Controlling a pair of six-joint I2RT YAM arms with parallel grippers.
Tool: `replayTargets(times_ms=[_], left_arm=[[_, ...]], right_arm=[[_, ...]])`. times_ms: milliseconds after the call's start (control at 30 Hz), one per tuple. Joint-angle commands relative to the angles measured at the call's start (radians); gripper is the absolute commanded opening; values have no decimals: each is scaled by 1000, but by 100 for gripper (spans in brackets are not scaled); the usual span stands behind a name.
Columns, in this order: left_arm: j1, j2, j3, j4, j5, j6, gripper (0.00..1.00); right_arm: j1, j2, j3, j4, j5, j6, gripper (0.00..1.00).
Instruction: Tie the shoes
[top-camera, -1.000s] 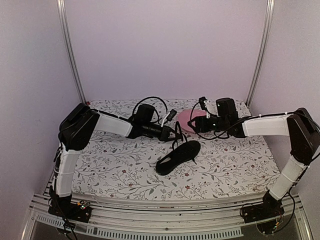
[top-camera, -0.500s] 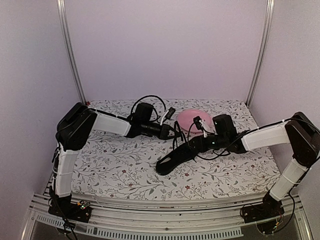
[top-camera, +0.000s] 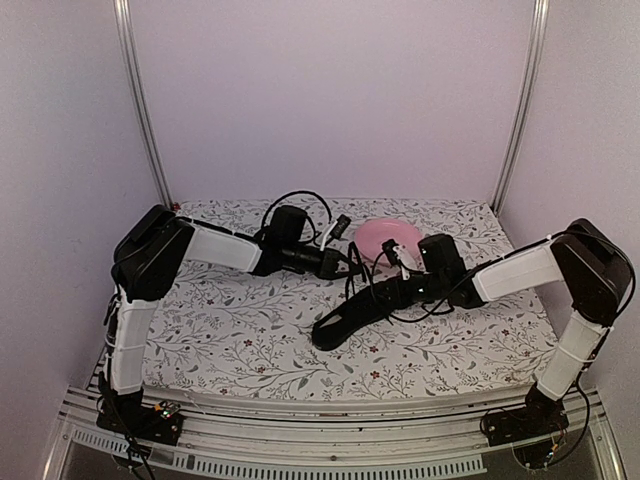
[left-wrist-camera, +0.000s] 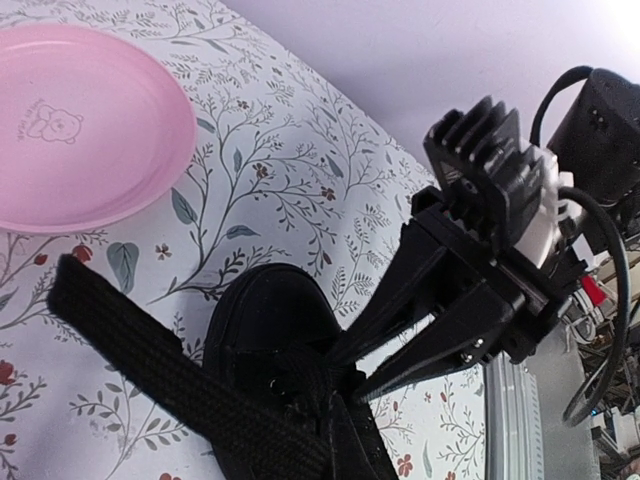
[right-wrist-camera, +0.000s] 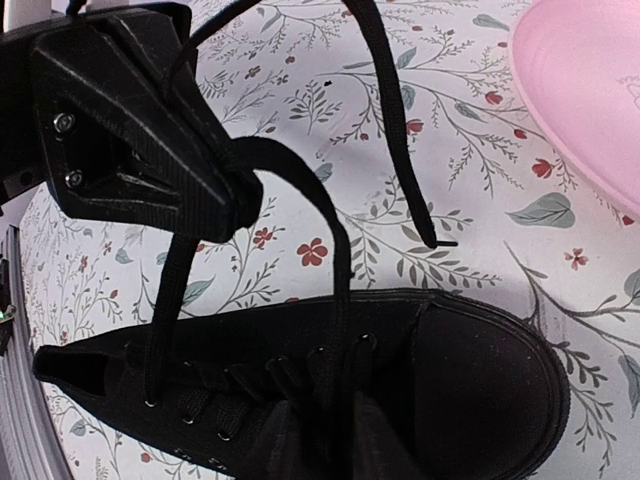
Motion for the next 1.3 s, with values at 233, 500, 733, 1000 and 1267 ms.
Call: replayTargets(times_ms=[233,500,733,1000,1267], left_arm=[[12,-20,27,-37,-53,-24,0],[11,-25,30,-51,-47,-65,0],[-1,-12,39,-74,-11,-88,0],[-5,-25,48,-135,-27,-61,0],[-2,-34,68,-177,11,-46,0]], right_arm=[[17,-168,34,39,-113,-9,2],[74,-146,55,161,-183,-37,2],[115,-78,90,266,-193,-72,2],[128,-27,105,316,-176,-143,2],[128,-7,116,335,-220,-218,2]])
